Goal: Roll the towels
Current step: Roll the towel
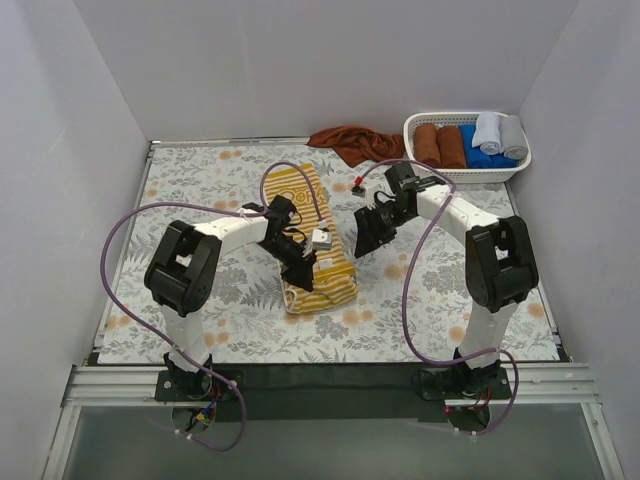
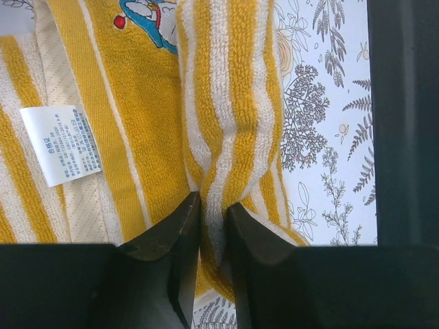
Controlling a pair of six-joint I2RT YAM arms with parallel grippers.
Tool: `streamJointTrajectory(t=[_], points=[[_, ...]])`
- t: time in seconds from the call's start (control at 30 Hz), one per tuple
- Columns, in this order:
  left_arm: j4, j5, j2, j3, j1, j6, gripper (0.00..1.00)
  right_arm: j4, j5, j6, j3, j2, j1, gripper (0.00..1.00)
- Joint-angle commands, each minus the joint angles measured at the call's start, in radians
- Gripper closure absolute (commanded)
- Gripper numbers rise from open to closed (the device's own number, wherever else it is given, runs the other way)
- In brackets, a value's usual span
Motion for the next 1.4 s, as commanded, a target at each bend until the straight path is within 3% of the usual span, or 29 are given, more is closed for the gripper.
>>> streamJointTrajectory(t=[0.0, 0.03, 0.07, 0.2, 0.43, 0.63, 0.7, 0.8, 0.83, 0.87, 1.37], points=[[-0.023, 0.027, 0.009, 0.042, 0.008, 0.032, 0.8, -0.02, -0.08, -0.027, 0.003, -0.074, -0.021, 0.5], [-0.021, 0.025, 0.014, 0.045, 0.008, 0.032, 0.79, -0.016, -0.118, -0.028, -0.006, -0.079, -0.018, 0.3], [-0.026, 0.027, 0.03, 0.055, 0.009, 0.035, 0.8, -0.014, -0.134, -0.025, -0.015, -0.079, -0.02, 0.28], [-0.057, 0.038, 0.079, 0.091, 0.014, 0.055, 0.79, 0.021, -0.221, -0.002, -0.066, -0.074, -0.017, 0.27], [-0.073, 0.051, 0.138, 0.122, 0.051, 0.076, 0.75, 0.134, -0.31, 0.045, -0.158, -0.007, 0.02, 0.35], [-0.084, 0.058, 0.159, 0.141, 0.058, 0.072, 0.73, 0.165, -0.307, 0.053, -0.153, 0.008, 0.061, 0.35], [-0.089, 0.058, 0.162, 0.148, 0.058, 0.073, 0.69, 0.168, -0.284, 0.048, -0.155, 0.027, 0.081, 0.39], [-0.101, 0.054, 0.152, 0.149, 0.068, 0.076, 0.56, 0.171, -0.25, 0.061, -0.156, 0.06, 0.088, 0.72], [-0.106, 0.05, 0.143, 0.139, 0.071, 0.081, 0.54, 0.167, -0.238, 0.064, -0.158, 0.068, 0.087, 0.93], [-0.115, 0.045, 0.121, 0.134, 0.075, 0.087, 0.5, 0.165, -0.23, 0.065, -0.159, 0.073, 0.087, 0.99], [-0.026, -0.208, -0.157, -0.096, 0.12, 0.159, 0.52, 0.177, -0.108, 0.108, -0.149, 0.128, 0.08, 0.99]])
